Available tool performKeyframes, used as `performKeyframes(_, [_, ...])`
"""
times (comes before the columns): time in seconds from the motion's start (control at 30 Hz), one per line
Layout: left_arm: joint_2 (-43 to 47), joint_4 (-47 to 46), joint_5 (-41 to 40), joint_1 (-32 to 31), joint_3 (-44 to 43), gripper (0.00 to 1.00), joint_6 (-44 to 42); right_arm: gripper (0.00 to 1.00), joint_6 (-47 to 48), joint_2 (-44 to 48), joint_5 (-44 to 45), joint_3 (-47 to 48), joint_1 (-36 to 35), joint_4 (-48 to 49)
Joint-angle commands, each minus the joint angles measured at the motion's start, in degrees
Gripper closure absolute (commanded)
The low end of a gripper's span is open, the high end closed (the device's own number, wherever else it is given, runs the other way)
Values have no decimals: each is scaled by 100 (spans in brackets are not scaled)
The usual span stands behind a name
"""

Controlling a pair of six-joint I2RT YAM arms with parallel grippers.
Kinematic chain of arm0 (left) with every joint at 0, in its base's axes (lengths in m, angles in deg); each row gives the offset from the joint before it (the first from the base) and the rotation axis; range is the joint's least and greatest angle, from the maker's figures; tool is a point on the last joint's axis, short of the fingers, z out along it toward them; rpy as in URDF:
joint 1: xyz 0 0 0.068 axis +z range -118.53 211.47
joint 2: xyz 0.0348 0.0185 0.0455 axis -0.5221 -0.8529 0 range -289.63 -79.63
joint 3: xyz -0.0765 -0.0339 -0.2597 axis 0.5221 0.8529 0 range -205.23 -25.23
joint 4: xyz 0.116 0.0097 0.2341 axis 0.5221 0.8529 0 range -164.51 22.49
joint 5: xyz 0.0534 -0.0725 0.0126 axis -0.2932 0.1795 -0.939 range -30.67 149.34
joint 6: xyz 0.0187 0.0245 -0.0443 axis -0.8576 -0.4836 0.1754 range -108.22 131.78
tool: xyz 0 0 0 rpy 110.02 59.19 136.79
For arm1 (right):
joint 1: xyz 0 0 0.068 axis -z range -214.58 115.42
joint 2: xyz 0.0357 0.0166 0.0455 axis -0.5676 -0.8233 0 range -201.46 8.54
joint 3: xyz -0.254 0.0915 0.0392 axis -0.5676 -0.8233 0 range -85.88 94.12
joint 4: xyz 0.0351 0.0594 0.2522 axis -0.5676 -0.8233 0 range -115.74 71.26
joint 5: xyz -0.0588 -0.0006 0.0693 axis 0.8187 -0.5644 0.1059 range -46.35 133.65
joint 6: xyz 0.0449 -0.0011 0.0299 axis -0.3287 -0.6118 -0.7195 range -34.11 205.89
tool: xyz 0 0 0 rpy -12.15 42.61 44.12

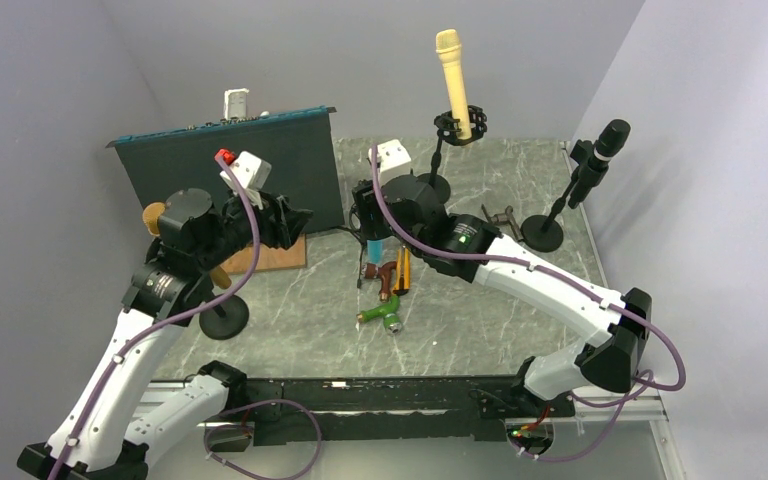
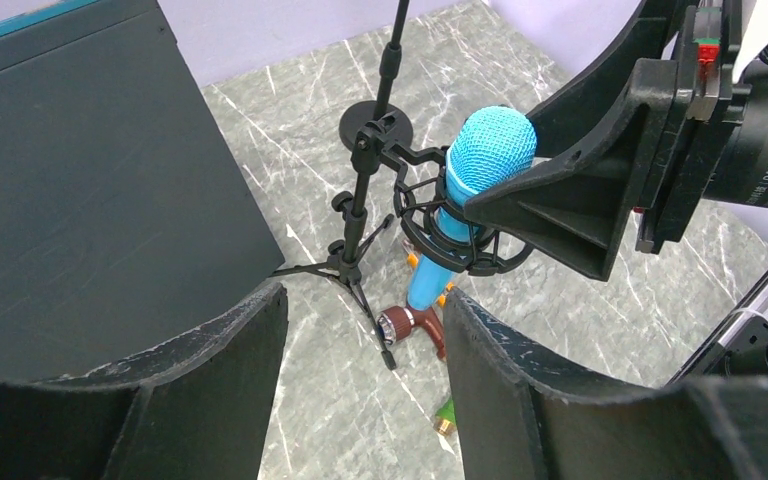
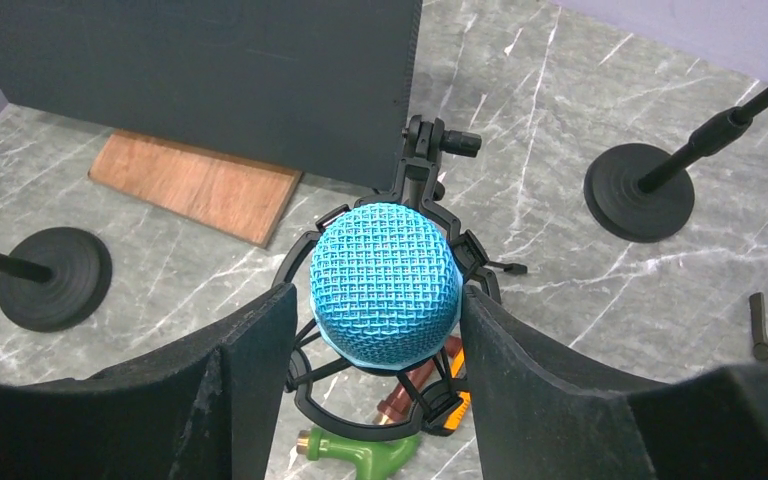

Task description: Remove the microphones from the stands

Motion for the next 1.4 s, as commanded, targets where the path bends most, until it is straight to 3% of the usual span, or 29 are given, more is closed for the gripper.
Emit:
performKeyframes(0.0, [-36,-239,93,-16,11,38,-41,38,101,12,85,21,-59,302])
performKeyframes(0.4, [-61,-256,120,-16,19,39,-8,30,121,-102,244,-32,-57,421])
performKeyframes(0.93, [182,-327,30,-16,76,39,41,73,445,-154,72,168,-74,600])
performKeyframes(1.37, [296,-383,374,-16,84,39,145,83,830,-45,124,775,-75,706])
